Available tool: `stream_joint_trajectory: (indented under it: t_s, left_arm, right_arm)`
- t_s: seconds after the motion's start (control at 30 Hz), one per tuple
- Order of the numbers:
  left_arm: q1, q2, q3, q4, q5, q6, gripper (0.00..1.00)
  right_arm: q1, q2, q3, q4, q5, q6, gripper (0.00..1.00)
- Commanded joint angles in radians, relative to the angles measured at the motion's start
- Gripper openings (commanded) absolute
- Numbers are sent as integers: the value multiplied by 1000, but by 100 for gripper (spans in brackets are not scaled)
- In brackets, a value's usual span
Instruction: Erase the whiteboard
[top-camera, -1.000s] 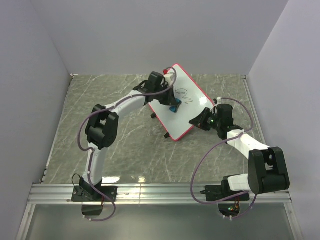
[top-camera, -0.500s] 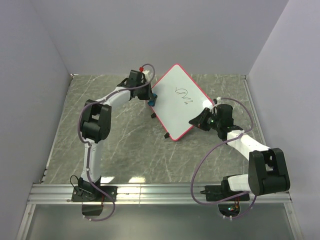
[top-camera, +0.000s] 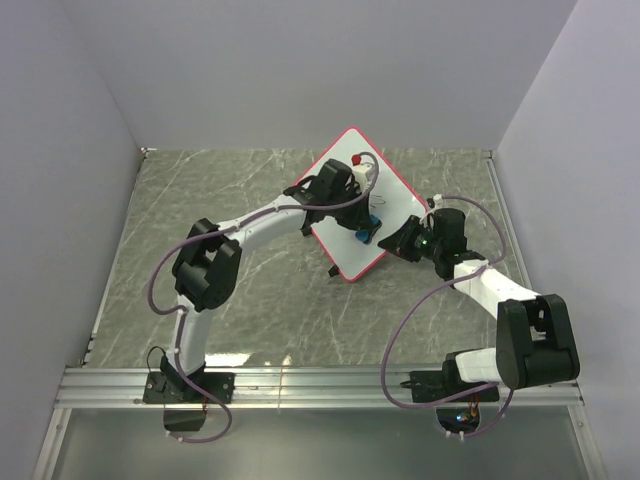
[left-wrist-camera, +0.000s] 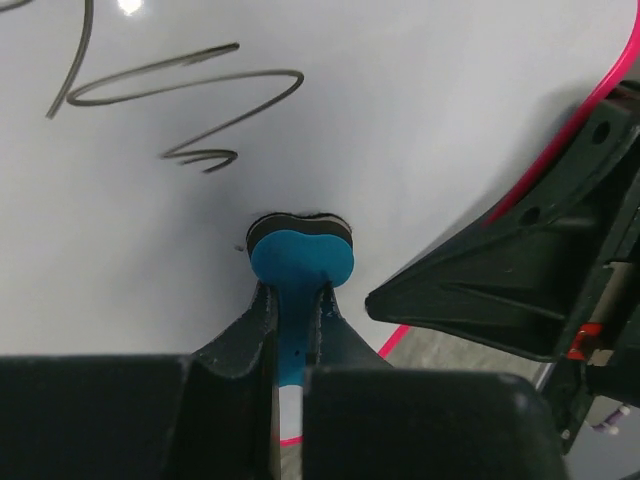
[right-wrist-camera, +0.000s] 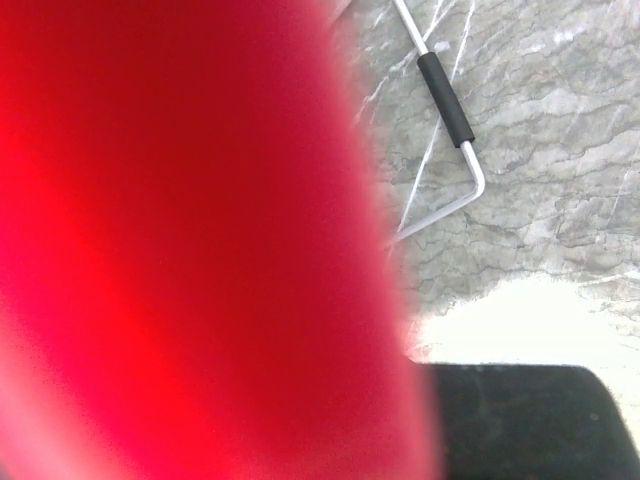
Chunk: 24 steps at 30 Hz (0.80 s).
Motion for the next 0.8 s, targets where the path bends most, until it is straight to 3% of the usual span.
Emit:
stream_joint_trajectory:
  t_s: [0.0,0.2,0.33,0.57,0.7,0.77]
  left_arm:
    - [7,66,83,-33,15,-16,0]
    - [66,268,414,-183,-81,-34,0]
    - [95,321,470,-210,-128,-23,0]
    - [83,203,259,-117,-111,-10,0]
    - [-18,41,37,-34,-82,3,0]
    - [-51,7,-5,-12,-79,-11,0]
  right_arm:
    - [32,60,-63,-230,90,-101,0]
    - [30,56,-64,-235,90,-103,0]
    - [32,53,-61,-242,90,-109,0]
    - [32,57,-61,-238,85,-110,0]
    - [32,59,-58,-239,82,-112,0]
    - [34,62,-61,-233,81,-109,0]
